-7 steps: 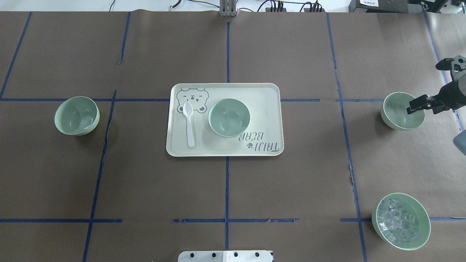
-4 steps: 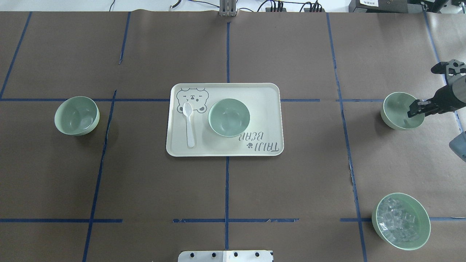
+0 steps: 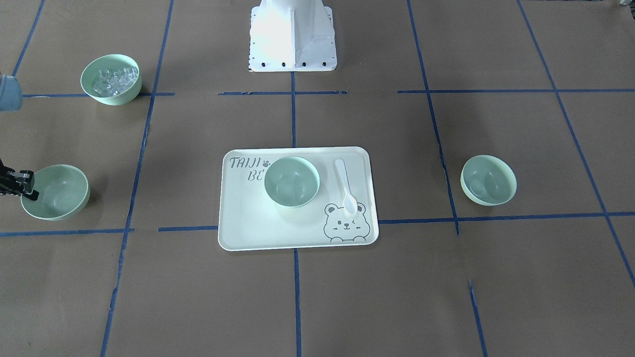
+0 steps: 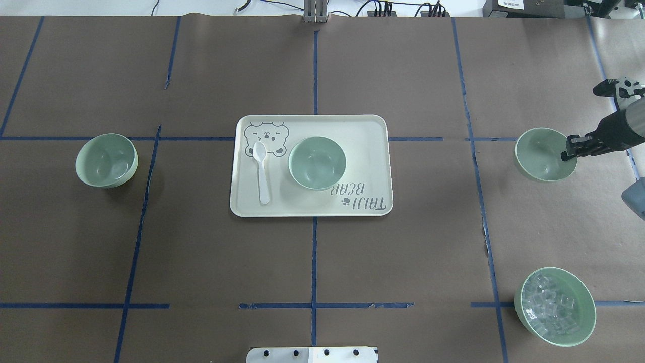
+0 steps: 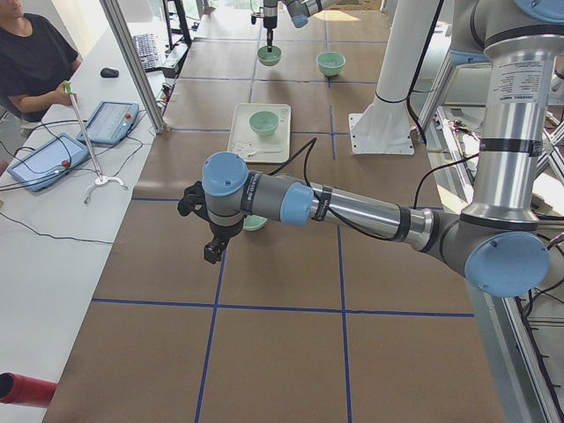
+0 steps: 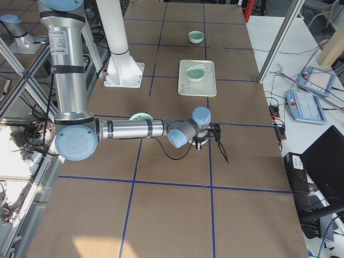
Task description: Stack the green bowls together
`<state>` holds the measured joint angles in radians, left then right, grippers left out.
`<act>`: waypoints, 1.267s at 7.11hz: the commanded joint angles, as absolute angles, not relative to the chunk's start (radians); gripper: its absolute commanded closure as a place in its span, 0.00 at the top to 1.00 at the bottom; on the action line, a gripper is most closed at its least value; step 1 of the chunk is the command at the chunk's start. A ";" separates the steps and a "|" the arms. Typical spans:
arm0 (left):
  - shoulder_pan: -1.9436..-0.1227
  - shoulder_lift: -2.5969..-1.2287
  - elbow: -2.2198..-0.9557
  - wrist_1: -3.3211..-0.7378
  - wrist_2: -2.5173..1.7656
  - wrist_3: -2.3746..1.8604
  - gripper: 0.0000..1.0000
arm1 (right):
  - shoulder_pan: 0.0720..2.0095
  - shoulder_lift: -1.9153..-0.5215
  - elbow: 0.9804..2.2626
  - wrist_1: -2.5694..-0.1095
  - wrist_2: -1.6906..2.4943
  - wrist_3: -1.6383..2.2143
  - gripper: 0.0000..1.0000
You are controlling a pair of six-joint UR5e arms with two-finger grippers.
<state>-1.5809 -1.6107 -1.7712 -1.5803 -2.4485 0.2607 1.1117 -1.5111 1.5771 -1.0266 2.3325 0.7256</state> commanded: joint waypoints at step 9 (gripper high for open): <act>-1.580 -1.609 -1.775 -1.580 -2.442 0.262 1.00 | 0.692 -0.868 1.567 -1.404 2.091 1.209 0.00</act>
